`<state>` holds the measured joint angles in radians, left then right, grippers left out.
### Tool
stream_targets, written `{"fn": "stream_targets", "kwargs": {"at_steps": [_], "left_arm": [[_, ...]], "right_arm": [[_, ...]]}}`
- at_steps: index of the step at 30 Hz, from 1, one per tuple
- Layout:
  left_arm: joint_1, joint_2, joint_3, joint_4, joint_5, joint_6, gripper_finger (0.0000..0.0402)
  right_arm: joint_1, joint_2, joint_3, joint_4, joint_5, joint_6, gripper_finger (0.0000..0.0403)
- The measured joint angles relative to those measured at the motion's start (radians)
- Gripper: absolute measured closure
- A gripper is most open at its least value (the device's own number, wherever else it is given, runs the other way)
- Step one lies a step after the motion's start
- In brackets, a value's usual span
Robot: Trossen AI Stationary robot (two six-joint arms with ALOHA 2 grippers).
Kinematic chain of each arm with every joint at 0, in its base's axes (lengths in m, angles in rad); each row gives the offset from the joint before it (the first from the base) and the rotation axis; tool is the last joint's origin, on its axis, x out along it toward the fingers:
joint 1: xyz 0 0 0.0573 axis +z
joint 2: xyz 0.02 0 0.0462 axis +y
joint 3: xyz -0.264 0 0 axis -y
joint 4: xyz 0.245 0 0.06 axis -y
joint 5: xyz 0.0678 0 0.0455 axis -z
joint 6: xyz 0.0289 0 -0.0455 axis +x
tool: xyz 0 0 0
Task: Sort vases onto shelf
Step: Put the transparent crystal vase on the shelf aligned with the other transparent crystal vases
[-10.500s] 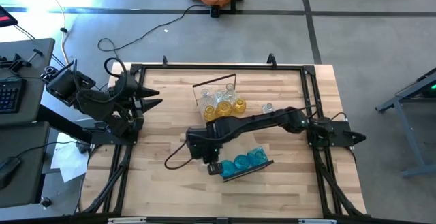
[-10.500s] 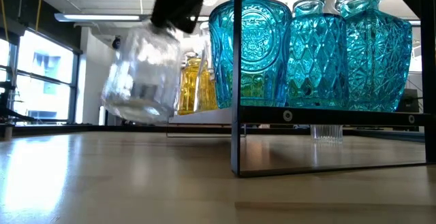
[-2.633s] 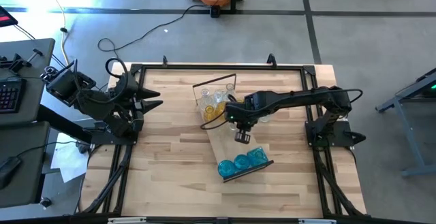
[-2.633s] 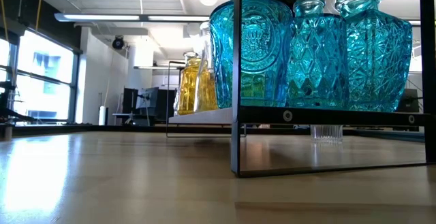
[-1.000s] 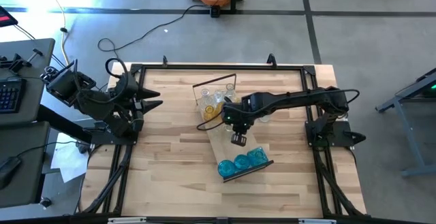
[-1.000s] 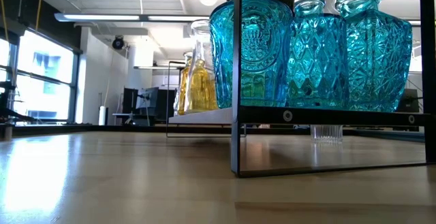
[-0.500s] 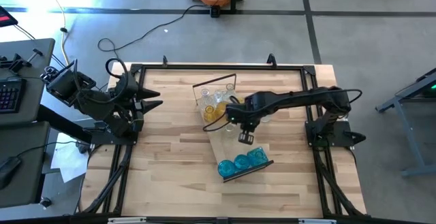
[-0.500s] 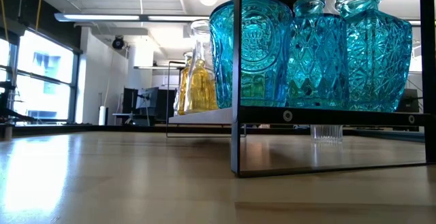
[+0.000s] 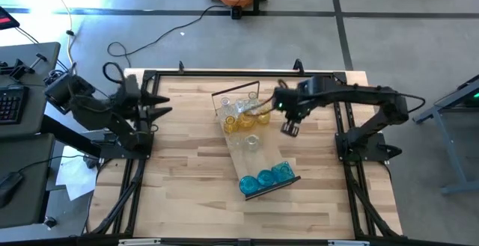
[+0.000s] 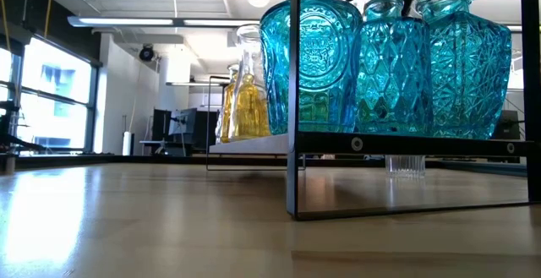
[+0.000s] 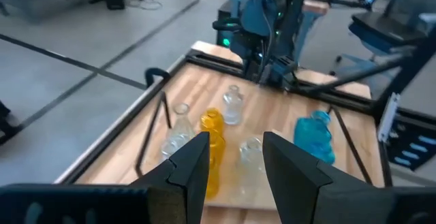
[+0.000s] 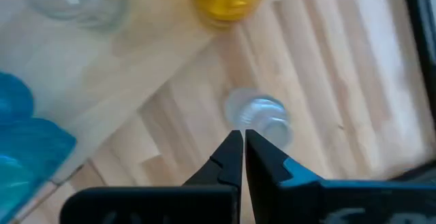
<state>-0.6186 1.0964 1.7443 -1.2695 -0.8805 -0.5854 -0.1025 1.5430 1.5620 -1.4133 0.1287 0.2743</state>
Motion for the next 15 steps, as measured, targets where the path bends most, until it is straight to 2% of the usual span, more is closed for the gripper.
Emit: {"fn": "stream_targets", "kwargs": {"at_steps": [5, 10, 15], "left_arm": [[0.0, -0.036, 0.0, -0.016, -0.049, -0.015, 0.0275], [0.0, -0.071, 0.0, -0.061, -0.101, -0.073, 0.0275], [0.0, -0.113, 0.0, -0.17, -0.183, -0.129, 0.0275]], "right_arm": [[-0.118, -0.026, 0.0, -0.049, -0.016, -0.077, 0.0403], [-0.234, -0.031, -0.018, -0.04, -0.146, -0.186, 0.0403], [-0.313, -0.049, -0.12, 0.011, -0.248, -0.245, 0.0403]]}}
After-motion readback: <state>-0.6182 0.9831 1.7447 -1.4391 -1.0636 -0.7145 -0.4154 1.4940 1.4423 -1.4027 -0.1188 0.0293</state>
